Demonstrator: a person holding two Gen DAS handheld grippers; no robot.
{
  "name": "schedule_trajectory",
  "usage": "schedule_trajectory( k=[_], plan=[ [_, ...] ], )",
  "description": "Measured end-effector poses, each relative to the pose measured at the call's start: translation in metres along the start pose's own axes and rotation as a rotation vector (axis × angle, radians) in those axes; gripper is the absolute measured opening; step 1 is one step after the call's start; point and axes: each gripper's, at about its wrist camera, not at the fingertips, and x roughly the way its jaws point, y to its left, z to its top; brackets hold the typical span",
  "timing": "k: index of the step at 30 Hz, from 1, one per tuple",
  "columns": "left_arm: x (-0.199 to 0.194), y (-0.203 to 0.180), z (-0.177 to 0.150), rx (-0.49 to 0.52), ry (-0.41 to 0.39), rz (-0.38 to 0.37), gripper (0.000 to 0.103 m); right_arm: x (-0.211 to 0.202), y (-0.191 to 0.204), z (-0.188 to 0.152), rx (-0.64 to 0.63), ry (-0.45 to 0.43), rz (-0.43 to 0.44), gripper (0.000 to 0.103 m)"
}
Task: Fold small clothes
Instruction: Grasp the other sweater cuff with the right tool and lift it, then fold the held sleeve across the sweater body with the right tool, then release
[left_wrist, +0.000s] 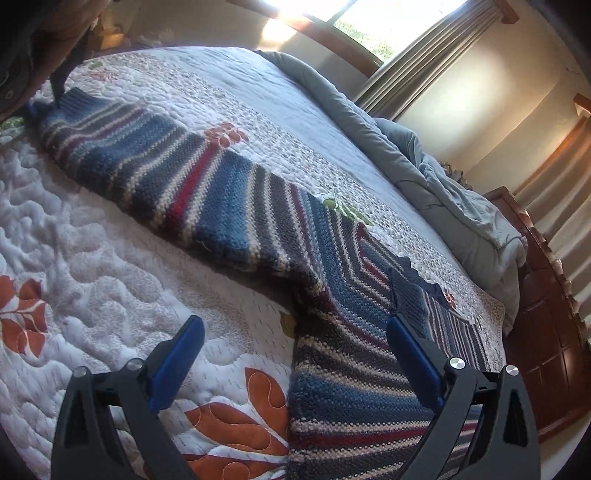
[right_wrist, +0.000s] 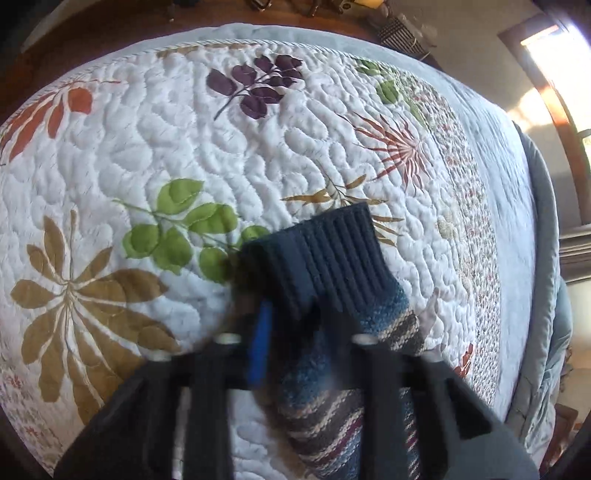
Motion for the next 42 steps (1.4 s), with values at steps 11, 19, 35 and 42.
schedule_trajectory(
  k=[11,19,35,42],
  plan=[
    [-0.011,0.021,0.013,-0.088,-0.031,-0.099,0.099,-0.097,-0.128,-0.055,0.314,-0.202,0.081,0.009],
    [-0.028,0.035,0.020,-0.155,-0.118,-0.190,0.099,-0.180,-0.232,-0.187,0.592,-0.332,0.036,0.009],
    [-0.018,0.026,0.012,-0.108,-0.122,-0.181,0.099,-0.154,-0.318,-0.538,1.127,-0.409,0.100,0.009],
    [-0.004,0.019,0.003,-0.075,-0.076,-0.173,0.099,-0.071,-0.295,-0.663,1.338,-0.399,0.220,0.009]
  ],
)
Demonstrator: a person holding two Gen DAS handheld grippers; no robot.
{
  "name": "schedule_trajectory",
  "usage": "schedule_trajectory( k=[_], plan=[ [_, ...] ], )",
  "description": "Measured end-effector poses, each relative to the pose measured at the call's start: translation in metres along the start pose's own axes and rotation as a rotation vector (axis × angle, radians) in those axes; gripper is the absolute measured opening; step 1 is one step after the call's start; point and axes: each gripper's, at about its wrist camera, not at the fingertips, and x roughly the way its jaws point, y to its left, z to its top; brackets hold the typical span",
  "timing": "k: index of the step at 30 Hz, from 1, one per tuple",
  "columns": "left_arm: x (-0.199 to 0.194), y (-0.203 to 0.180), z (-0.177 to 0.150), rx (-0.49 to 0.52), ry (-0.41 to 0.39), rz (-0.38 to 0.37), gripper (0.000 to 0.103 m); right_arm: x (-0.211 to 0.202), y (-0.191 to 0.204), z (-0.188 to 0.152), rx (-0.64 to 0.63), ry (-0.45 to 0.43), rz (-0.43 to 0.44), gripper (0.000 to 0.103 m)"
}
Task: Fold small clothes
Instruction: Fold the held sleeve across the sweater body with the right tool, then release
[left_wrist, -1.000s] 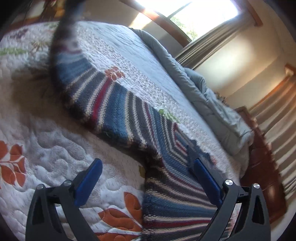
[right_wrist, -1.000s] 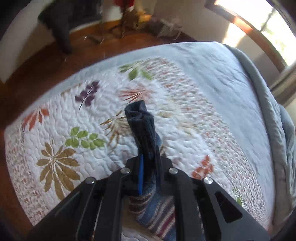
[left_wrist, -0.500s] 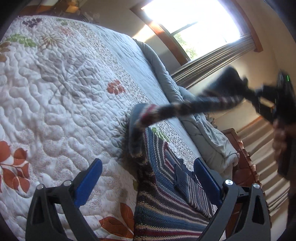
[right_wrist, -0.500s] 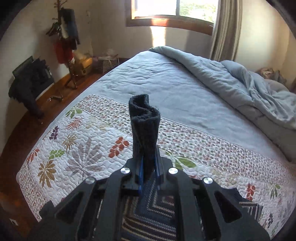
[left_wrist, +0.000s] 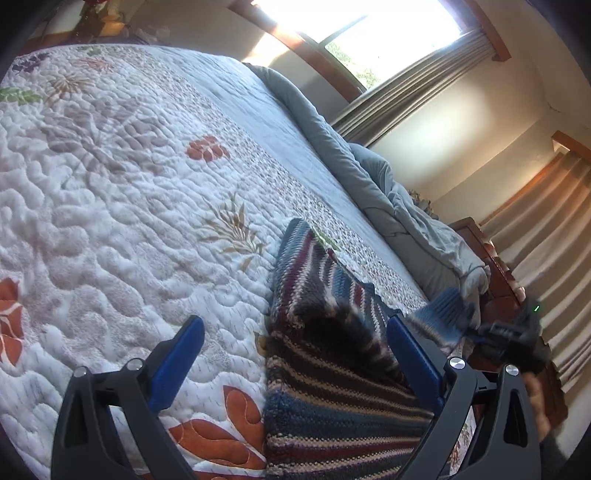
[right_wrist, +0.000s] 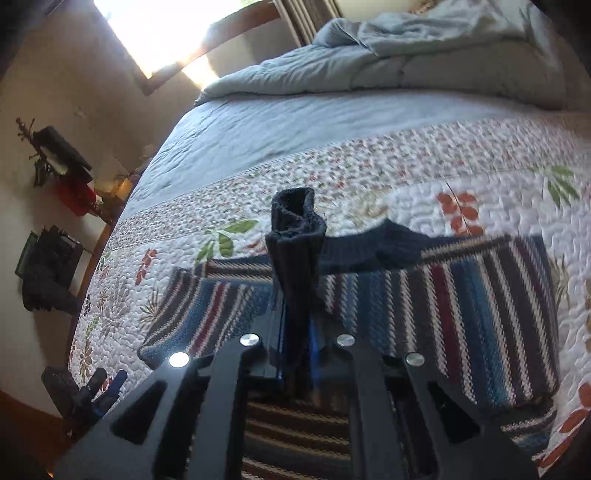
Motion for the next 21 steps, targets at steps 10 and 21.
schedule_trajectory(
  k=[10,21],
  plan=[
    [-0.009,-0.025,0.005,0.082,0.000,-0.019,0.099,0.022,-0.104,-0.051,0.272,0.096,0.183,0.045],
    [0.052,-0.077,0.059,0.117,0.167,-0.128,0.099,0.037,-0.147,-0.030,0.466,0.239,0.326,0.060]
  ],
)
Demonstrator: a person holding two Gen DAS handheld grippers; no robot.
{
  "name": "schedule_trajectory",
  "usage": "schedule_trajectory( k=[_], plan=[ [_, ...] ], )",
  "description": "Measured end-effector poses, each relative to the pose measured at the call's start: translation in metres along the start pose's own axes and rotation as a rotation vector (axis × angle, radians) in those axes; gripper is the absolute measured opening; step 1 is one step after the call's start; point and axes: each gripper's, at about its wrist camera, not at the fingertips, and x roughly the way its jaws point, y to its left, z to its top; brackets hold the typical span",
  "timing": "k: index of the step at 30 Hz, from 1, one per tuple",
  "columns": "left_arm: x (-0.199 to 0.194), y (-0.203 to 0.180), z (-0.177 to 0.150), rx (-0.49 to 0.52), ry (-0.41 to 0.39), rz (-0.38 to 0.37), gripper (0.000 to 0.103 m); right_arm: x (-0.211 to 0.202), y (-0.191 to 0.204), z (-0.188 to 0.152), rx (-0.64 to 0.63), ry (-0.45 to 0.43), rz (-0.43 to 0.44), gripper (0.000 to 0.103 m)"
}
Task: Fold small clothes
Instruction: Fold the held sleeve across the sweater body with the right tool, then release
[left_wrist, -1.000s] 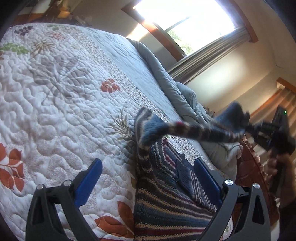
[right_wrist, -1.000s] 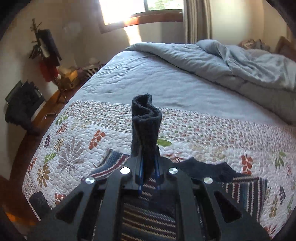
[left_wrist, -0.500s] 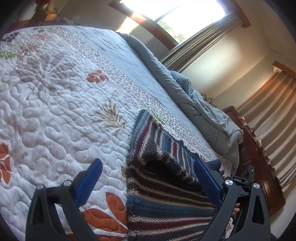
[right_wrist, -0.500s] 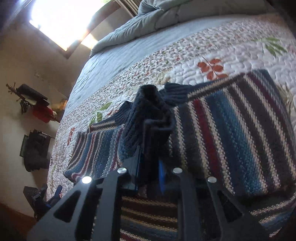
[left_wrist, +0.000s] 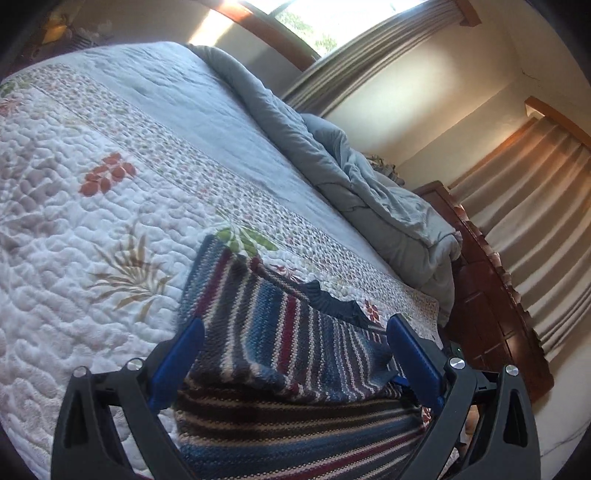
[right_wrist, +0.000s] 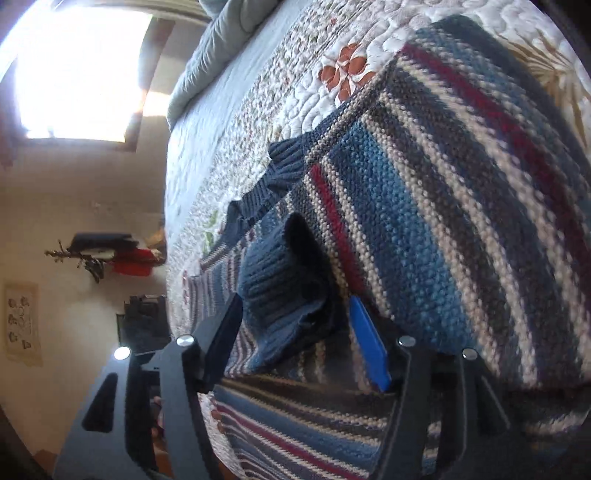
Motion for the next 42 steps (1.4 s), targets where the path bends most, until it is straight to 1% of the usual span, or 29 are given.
schedule_trajectory(
  k=[4,6,7,8,9,10,12,13,14,15,16,17,19,20,21,22,23,24,26,28,31,32,33,34,36,39,40,41,42],
  plan=[
    [0.032,0.002,-0.001,0.002,0.099,0.005,0.099,0.011,0.013,0.016,-0.059,0.030,-0.023,0.063],
    [0.043,0.006,-0.005,0.003,0.126,0.035,0.099,0.019,0.023,0.021,-0.109,0.045,-0.046,0.063],
    [0.046,0.008,-0.007,0.006,0.137,0.043,0.099,0.023,0.027,0.022,-0.137,0.058,-0.065,0.049],
    [0.046,0.011,-0.009,0.005,0.142,0.051,0.099,0.024,0.031,0.022,-0.165,0.061,-0.092,0.033],
    [0.047,0.013,-0.011,0.003,0.145,0.061,0.099,0.026,0.039,0.023,-0.199,0.064,-0.118,0.010],
    [0.046,0.015,-0.012,0.001,0.141,0.061,0.099,0.022,0.047,0.023,-0.229,0.050,-0.123,0.009],
    [0.040,0.014,-0.011,-0.003,0.116,0.056,0.099,0.001,0.069,0.021,-0.289,-0.038,-0.083,0.008],
    [0.035,0.011,-0.010,0.000,0.091,0.033,0.099,-0.007,0.074,0.022,-0.302,-0.070,-0.072,0.008],
    [0.033,0.008,-0.010,0.007,0.078,0.018,0.099,-0.014,0.076,0.024,-0.293,-0.100,-0.081,0.008],
    [0.032,0.005,-0.010,0.015,0.078,0.014,0.099,-0.014,0.069,0.029,-0.255,-0.110,-0.127,0.009],
    [0.033,0.003,-0.011,0.018,0.080,0.016,0.099,-0.012,0.061,0.033,-0.226,-0.104,-0.170,0.013],
    [0.034,0.002,-0.012,0.016,0.083,0.020,0.099,-0.007,0.050,0.035,-0.199,-0.081,-0.199,0.016],
    [0.036,0.004,-0.014,0.003,0.092,0.031,0.099,-0.003,0.032,0.033,-0.149,-0.035,-0.213,0.033],
    [0.034,0.006,-0.014,-0.005,0.090,0.032,0.099,-0.007,0.028,0.031,-0.136,-0.050,-0.196,0.045],
    [0.028,0.008,-0.013,-0.010,0.078,0.028,0.099,-0.015,0.026,0.025,-0.132,-0.075,-0.185,0.052],
    [0.024,0.008,-0.011,-0.008,0.069,0.026,0.099,-0.025,0.022,0.021,-0.126,-0.105,-0.184,0.057],
    [0.020,0.009,-0.009,-0.005,0.060,0.024,0.099,-0.033,0.018,0.015,-0.110,-0.122,-0.172,0.057],
    [0.015,0.010,-0.006,-0.005,0.051,0.022,0.099,-0.037,0.011,0.010,-0.086,-0.119,-0.153,0.057],
    [0.012,0.013,-0.002,-0.022,0.052,0.011,0.099,-0.037,0.001,0.001,-0.044,-0.081,-0.108,0.056],
    [0.015,0.015,-0.001,-0.044,0.069,-0.009,0.099,-0.030,0.001,-0.001,-0.031,-0.054,-0.075,0.056],
    [0.027,0.011,-0.005,-0.046,0.112,-0.025,0.099,-0.021,0.003,0.005,-0.019,-0.054,-0.026,0.057],
    [0.031,0.009,-0.006,-0.041,0.123,-0.020,0.099,-0.014,0.006,0.006,-0.010,-0.053,-0.018,0.056],
    [0.038,0.008,-0.009,-0.033,0.139,-0.011,0.099,-0.011,0.008,0.009,-0.009,-0.054,-0.028,0.042],
    [0.042,0.007,-0.010,-0.031,0.149,-0.005,0.099,-0.011,0.011,0.010,-0.028,-0.049,-0.044,0.009],
    [0.049,0.008,-0.014,-0.035,0.159,0.007,0.099,-0.012,0.024,0.012,-0.076,-0.072,-0.063,0.007],
    [0.056,0.005,-0.019,-0.026,0.173,0.001,0.099,-0.038,0.035,0.006,-0.166,-0.143,-0.091,0.007],
    [0.060,0.004,-0.022,-0.024,0.188,0.005,0.099,-0.043,0.035,0.006,-0.170,-0.155,-0.099,0.007],
    [0.065,0.005,-0.025,-0.021,0.204,0.010,0.099,-0.047,0.024,0.006,-0.163,-0.154,-0.103,0.007],
    [0.069,0.005,-0.028,-0.016,0.221,0.017,0.099,-0.046,0.015,0.006,-0.151,-0.136,-0.117,0.007]
  ],
)
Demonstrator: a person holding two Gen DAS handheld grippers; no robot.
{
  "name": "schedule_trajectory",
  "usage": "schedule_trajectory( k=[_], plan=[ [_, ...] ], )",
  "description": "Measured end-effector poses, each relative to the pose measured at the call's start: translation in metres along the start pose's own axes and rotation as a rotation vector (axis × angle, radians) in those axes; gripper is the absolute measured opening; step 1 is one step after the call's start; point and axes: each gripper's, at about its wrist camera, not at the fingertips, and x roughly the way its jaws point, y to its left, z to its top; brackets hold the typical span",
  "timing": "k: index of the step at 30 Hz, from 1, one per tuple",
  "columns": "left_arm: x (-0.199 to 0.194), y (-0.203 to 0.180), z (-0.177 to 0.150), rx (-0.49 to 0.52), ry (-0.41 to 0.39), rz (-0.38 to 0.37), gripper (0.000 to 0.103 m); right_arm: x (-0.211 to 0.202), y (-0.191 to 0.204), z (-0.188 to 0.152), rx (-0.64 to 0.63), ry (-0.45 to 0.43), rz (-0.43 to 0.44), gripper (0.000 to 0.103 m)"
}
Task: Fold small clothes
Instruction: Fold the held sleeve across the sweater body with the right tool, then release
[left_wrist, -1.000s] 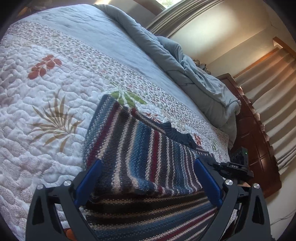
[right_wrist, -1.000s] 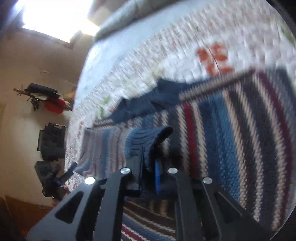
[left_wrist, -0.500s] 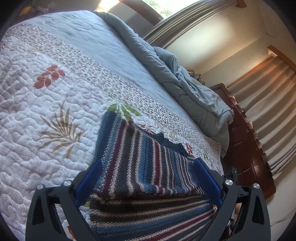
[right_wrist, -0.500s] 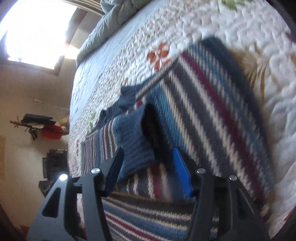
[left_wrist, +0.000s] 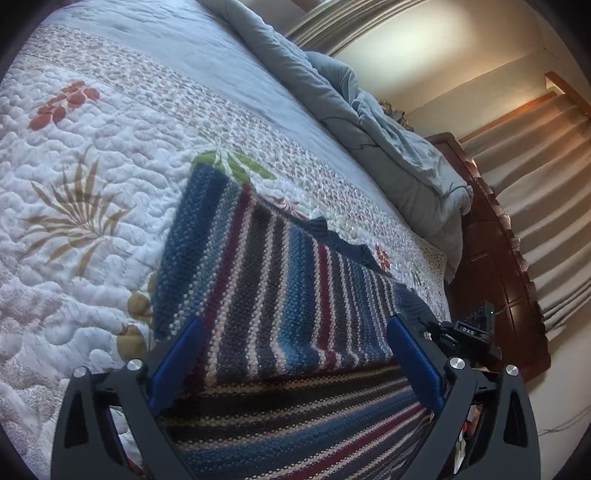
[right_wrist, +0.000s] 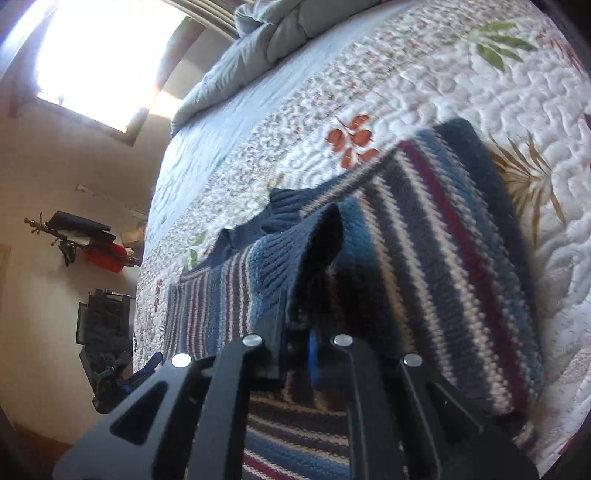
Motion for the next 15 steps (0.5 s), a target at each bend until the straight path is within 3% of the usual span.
schedule_trajectory(
  k=[3,5,7,11,15],
  plan=[
    [0.009,-0.002,-0.006,0.020,0.013,0.016,0.099,0.015,-0.016,-0.008,0.004,0.047,-0.065,0.009],
    [0.008,-0.001,-0.007,0.011,0.011,0.013,0.099,0.014,-0.019,-0.009,0.018,0.033,-0.056,0.009],
    [0.007,0.001,-0.005,0.001,0.012,0.007,0.099,0.003,-0.016,-0.007,0.015,-0.013,-0.073,0.023],
    [-0.003,0.001,0.002,-0.001,-0.009,-0.001,0.099,-0.029,0.005,0.000,-0.064,-0.159,-0.131,0.023],
    [-0.009,0.003,0.008,-0.020,-0.030,0.004,0.099,0.003,0.035,0.002,-0.143,-0.093,-0.103,0.023]
  ],
)
